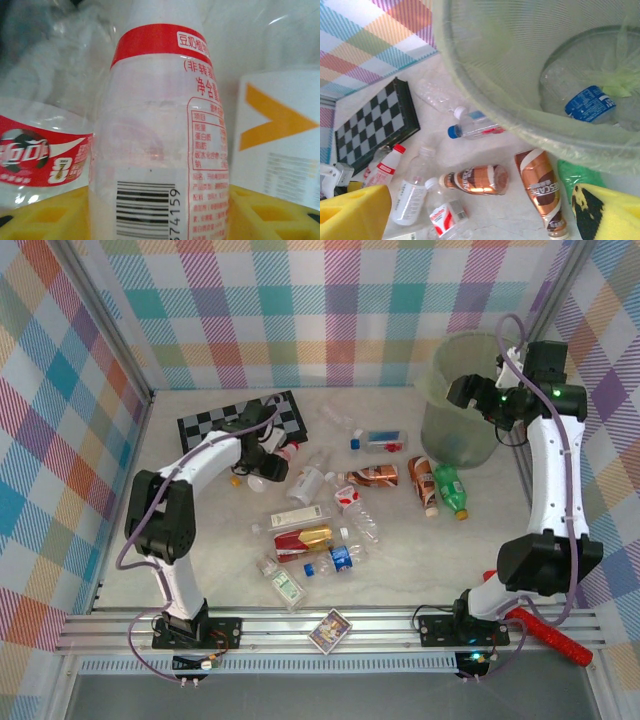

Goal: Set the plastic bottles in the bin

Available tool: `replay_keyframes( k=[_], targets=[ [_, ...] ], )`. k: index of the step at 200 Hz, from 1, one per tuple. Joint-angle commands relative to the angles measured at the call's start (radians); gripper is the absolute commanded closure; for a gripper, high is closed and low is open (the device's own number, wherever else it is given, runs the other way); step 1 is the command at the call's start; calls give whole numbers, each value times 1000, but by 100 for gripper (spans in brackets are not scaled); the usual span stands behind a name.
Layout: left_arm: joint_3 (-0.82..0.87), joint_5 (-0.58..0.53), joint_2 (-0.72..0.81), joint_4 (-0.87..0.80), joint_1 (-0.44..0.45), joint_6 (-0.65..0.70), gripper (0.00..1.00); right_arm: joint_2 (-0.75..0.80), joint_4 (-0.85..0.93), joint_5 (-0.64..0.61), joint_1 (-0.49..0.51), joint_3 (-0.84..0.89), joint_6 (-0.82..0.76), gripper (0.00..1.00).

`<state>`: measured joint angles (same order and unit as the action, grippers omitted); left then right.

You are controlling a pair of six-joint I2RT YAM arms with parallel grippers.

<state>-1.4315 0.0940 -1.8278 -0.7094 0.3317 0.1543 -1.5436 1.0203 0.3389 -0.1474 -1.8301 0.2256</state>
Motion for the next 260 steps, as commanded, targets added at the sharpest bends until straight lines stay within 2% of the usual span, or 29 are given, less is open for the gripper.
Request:
replay_keyframes(
  k=[1,24,44,77,99,119,187,205,238,260],
  targets=[
    [-18,52,88,2,11,-15,41,70,-67,76,28,19,42,7],
    [18,122,176,83,14,-86,42,109,-183,149,94,67,114,8],
    [67,186,252,176,25,-163,42,92,-227,151,213,63,145,8],
    [167,249,372,362,65,-285,43,-2,-305,181,402,26,197,8],
    [238,280,424,510,91,-360,43,-88,-357,229,480,0,239,7],
    [276,279,444,572,121,-381,43,-163,-380,247,541,-23,270,6],
    [319,277,450,672,154,-386,43,-300,-452,285,612,7,354,8],
    [330,280,443,695,157,-390,43,-321,-460,283,612,11,367,13],
    [320,305,415,704,158,-387,43,-330,-525,281,611,41,410,29],
    [309,313,401,705,157,-383,43,-328,-535,271,610,54,419,34]
  ],
)
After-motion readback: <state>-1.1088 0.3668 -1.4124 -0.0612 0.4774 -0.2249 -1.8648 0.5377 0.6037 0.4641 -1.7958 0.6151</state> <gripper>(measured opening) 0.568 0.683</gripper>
